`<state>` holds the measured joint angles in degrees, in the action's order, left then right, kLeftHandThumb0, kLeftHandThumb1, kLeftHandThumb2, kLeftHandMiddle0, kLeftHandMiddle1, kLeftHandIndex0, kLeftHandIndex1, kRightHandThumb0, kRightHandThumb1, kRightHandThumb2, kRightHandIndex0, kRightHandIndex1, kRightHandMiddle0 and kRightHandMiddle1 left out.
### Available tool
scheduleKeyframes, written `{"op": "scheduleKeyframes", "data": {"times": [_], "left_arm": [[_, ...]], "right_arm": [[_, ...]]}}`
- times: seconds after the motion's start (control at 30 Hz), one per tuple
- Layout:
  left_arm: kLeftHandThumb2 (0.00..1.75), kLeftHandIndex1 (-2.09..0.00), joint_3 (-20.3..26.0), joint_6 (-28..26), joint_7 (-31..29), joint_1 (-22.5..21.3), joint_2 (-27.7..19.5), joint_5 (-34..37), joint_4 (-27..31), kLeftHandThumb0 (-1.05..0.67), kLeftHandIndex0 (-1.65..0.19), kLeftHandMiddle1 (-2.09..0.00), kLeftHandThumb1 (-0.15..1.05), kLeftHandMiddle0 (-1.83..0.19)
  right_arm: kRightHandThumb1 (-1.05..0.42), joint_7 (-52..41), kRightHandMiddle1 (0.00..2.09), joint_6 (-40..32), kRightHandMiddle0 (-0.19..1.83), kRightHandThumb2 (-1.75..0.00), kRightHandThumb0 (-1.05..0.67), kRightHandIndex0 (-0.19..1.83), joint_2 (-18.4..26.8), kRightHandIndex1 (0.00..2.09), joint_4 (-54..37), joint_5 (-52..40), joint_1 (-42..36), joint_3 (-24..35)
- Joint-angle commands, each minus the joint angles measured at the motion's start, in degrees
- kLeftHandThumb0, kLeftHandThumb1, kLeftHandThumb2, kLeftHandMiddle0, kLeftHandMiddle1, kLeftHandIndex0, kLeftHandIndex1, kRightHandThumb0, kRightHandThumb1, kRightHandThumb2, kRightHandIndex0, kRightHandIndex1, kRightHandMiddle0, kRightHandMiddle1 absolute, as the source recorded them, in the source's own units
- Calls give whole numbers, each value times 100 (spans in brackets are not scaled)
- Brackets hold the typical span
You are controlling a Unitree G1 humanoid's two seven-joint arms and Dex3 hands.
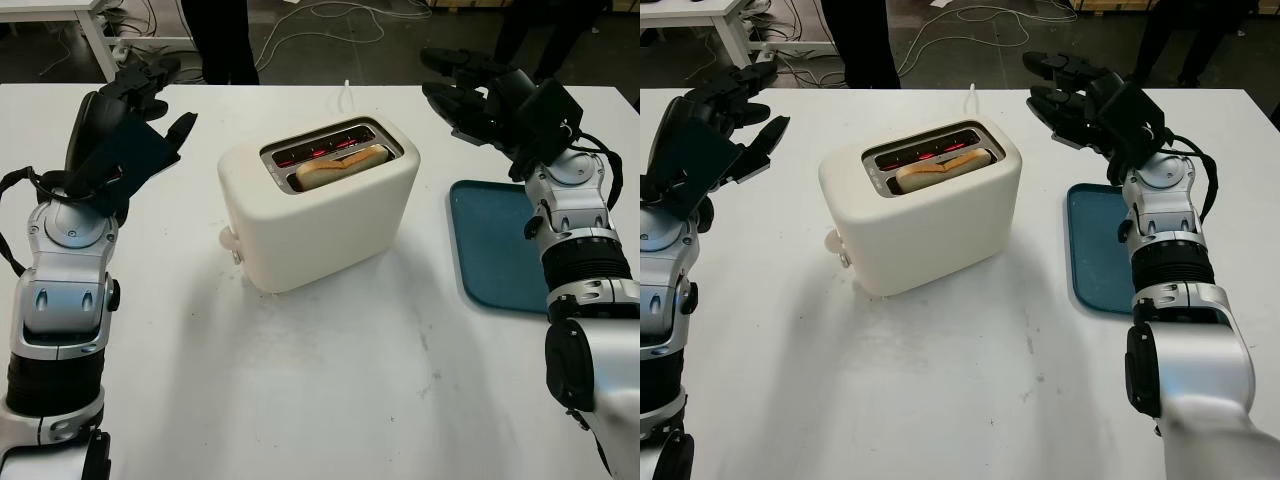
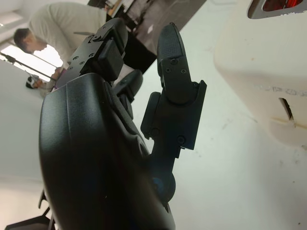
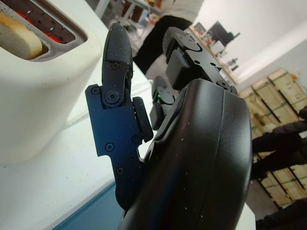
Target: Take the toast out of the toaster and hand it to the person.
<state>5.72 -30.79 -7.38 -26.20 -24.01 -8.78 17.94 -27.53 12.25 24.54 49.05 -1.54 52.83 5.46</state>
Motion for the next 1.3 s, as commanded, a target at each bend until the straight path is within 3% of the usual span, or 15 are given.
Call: {"op": "scheduleKeyframes", "data": {"times": [0.0,0.43,1.27], "left_arm": [[52,-9,1,63,2,-8,-19,-40,27,-49,-37,-86,92,-3],[50,-10,14,157,26,-85,27,-12,-115,-49,-38,-87,92,-4],[47,-11,49,384,26,-117,35,1,-260,-50,-39,-92,92,-5]], "right_arm": [[-92,25,1,-30,45,-37,-60,39,3,2,-75,-27,-38,-1],[-92,26,3,39,50,-36,-60,41,-47,2,-62,-34,-20,-13],[-92,-106,0,-132,41,-38,-63,38,-126,0,-376,-159,-117,11]]}}
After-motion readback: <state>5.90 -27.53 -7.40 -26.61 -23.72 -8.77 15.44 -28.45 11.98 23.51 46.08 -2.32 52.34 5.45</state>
